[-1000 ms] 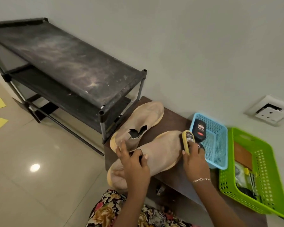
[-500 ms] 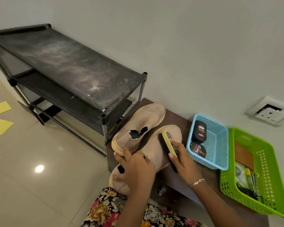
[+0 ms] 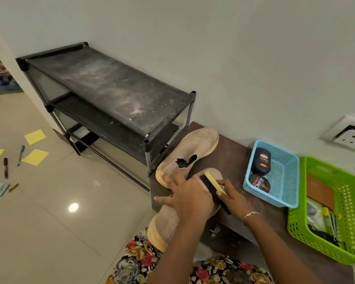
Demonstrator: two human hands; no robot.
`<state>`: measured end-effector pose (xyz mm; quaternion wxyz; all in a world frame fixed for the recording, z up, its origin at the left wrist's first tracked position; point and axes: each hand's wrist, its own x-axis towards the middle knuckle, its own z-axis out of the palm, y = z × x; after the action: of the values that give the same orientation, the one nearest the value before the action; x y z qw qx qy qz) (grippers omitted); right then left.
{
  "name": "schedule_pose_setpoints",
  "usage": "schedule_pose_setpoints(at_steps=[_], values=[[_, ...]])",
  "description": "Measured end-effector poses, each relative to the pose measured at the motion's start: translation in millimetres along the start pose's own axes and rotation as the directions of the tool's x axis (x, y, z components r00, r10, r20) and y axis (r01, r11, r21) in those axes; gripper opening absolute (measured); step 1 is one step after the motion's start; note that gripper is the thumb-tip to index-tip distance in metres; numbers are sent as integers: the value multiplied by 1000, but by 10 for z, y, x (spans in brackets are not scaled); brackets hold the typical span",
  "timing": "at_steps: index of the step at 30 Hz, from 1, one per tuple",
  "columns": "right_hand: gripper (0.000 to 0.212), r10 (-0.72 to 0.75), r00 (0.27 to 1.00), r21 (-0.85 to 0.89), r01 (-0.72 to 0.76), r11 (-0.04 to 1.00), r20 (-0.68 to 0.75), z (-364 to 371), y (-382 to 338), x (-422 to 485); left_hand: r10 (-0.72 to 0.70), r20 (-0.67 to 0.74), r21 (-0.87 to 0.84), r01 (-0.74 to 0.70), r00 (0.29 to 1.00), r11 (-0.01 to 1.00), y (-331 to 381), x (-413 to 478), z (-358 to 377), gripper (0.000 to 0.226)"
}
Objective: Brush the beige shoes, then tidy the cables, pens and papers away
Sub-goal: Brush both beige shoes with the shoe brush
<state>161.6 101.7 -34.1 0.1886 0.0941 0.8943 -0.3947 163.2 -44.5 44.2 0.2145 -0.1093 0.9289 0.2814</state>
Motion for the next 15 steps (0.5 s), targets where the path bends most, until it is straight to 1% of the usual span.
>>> schedule_pose_setpoints(at_steps=[4, 7, 8, 10, 11, 12, 14, 15], values=[[34, -1, 994, 5, 1, 1000, -110, 16, -26, 17, 156, -33, 53, -155, 987, 987, -77, 98, -4, 28], [35, 26, 991, 14, -24, 1000, -128, 31, -17, 14, 260, -71, 117, -251, 963, 961, -185, 141, 75, 26], [36, 31, 992, 9, -30, 1000, -126, 41, -15, 6, 313, -133, 125, -298, 940, 946, -250, 134, 130, 23], [37, 34, 992, 8, -34, 999, -122, 61, 1, -6, 414, -354, 132, -393, 838, 910, -382, 102, 243, 17], [37, 34, 992, 11, -33, 999, -121, 62, 9, -7, 424, -424, 111, -419, 800, 901, -459, 82, 286, 25], [37, 33, 992, 14, -32, 999, -122, 63, 11, -9, 414, -486, 71, -438, 769, 896, -536, 52, 331, 40], [38, 44, 992, 36, -40, 999, -119, 58, 5, -15, 378, -520, -38, -463, 766, 886, -668, -52, 402, 77], [38, 53, 992, 59, -47, 997, -115, 53, -1, -22, 362, -508, -71, -456, 782, 887, -715, -103, 419, 93]])
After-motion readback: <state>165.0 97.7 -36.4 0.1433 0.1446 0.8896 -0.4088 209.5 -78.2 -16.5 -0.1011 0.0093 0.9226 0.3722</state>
